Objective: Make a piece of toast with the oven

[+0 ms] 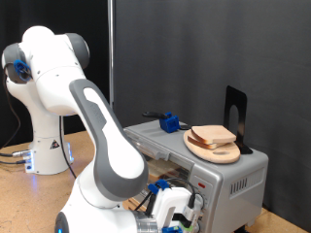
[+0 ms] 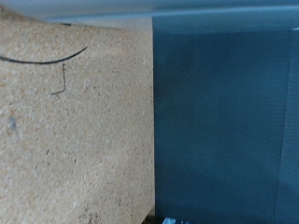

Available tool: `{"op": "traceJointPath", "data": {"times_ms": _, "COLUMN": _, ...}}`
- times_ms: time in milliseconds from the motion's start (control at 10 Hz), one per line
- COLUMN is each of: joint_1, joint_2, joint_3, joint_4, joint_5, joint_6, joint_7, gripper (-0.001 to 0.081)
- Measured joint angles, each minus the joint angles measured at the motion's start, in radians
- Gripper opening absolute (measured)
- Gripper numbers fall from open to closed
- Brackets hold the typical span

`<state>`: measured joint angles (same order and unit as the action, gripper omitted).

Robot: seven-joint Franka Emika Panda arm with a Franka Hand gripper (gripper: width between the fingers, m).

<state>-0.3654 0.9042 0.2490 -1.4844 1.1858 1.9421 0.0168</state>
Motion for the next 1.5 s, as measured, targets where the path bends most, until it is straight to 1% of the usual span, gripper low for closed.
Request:
{"op": "traceJointPath", "data": {"times_ms": 700, "joint_1": -0.003, "joint_2": -0.039, "joint_3": 0.000, "joint_4": -0.082, "joint_5": -0.001, "joint_6": 0.012, "joint_7": -0.032, "gripper": 0.0808}}
{"op": "traceJointPath", "data": {"times_ms": 1100, "joint_1": -0.002, "joint_2": -0.046, "joint_3": 0.006, "joint_4": -0.089, "joint_5": 0.030, "joint_6": 0.029, "joint_7": -0.037, "gripper": 0.0808}}
{"op": "traceJointPath", "data": {"times_ms": 1200, "joint_1": -0.001, "joint_2": -0.046, "joint_3": 0.010, "joint_4": -0.089, "joint_5": 0.034, "joint_6": 0.036, "joint_7": -0.037, "gripper": 0.0694}}
{"op": "traceJointPath", "data": {"times_ms": 1300, "joint_1": 0.003, "joint_2": -0.046, "joint_3": 0.014, "joint_4": -0.089, "joint_5": 0.036, "joint_6": 0.047, "joint_7": -0.034, "gripper": 0.0512}}
{"op": "traceJointPath", "data": {"times_ms": 1400, "joint_1": 0.008, "joint_2": -0.046, "joint_3": 0.018, "joint_4": -0.089, "joint_5": 0.037, "joint_6": 0.063, "joint_7": -0.024, "gripper": 0.0512}}
{"op": "traceJointPath", "data": {"times_ms": 1500, "joint_1": 0.011, "joint_2": -0.046, "joint_3": 0.019, "joint_4": -0.089, "joint_5": 0.037, "joint_6": 0.075, "joint_7": -0.011, "gripper": 0.0363}}
